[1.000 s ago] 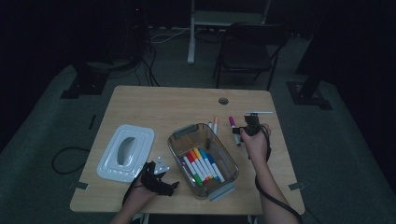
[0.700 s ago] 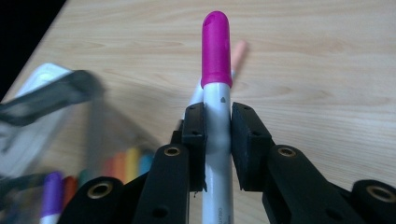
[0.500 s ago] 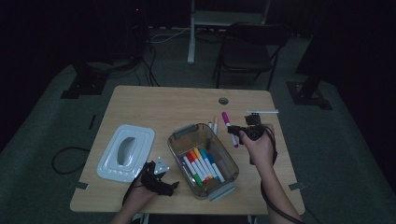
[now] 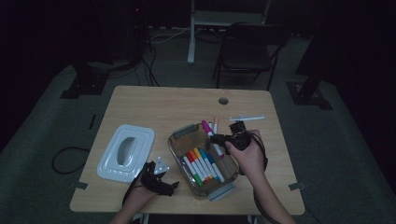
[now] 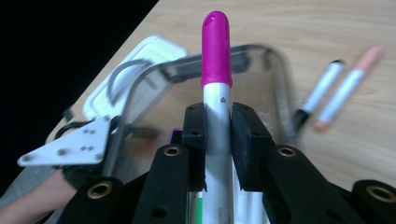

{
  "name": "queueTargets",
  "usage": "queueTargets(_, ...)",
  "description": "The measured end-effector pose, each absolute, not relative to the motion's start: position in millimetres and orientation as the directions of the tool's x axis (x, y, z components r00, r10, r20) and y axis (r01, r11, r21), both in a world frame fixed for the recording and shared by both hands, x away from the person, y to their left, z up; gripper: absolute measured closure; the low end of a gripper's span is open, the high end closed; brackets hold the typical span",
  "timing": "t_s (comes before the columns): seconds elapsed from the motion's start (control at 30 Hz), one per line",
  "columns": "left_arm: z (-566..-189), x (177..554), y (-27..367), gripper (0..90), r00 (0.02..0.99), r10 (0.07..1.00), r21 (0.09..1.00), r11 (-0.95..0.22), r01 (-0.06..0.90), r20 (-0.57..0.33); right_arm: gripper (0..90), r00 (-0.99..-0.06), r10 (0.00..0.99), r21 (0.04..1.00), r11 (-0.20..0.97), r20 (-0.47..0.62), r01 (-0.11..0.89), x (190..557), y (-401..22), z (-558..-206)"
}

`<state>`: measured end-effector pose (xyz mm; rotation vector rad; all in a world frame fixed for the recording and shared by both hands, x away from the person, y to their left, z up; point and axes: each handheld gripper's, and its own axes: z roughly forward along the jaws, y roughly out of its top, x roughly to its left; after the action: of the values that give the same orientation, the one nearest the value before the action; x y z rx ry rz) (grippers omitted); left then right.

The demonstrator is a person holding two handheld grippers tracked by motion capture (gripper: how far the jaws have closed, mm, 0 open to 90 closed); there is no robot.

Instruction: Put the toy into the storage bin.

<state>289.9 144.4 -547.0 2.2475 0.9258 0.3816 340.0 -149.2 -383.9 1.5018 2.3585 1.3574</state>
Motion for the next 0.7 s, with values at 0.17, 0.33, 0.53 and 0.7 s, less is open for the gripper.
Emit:
queueTargets(0.17, -547.1, 289.9, 144.4, 0.5, 0.705, 0.709, 0.68, -0.525, 0.513, 0.015, 76.5, -0.57, 0.714, 0.641, 0.221, 0.407, 0.735, 335.9, -123.6, -394.9)
queueTargets(0.33, -547.0, 289.9, 144.4, 0.5, 0.706, 0.709, 0.679, -0.525, 0.513, 0.015, 76.5, -0.598, 0.693, 0.625, 0.269, 0.402, 0.733, 332.0, -102.6, -402.8)
queueTargets(0.53, -547.0, 290.0, 144.4, 0.5, 0.705, 0.709, 0.679, -0.525, 0.513, 0.015, 76.5, -0.615, 0.679, 0.589, 0.324, 0.4, 0.74, 330.4, -82.9, -414.0)
queueTargets(0.7, -547.1, 290.0, 144.5, 0.5, 0.706, 0.708, 0.679, -0.526, 0.512, 0.016, 76.5, -0.618, 0.678, 0.562, 0.352, 0.397, 0.748, 331.5, -73.6, -421.6)
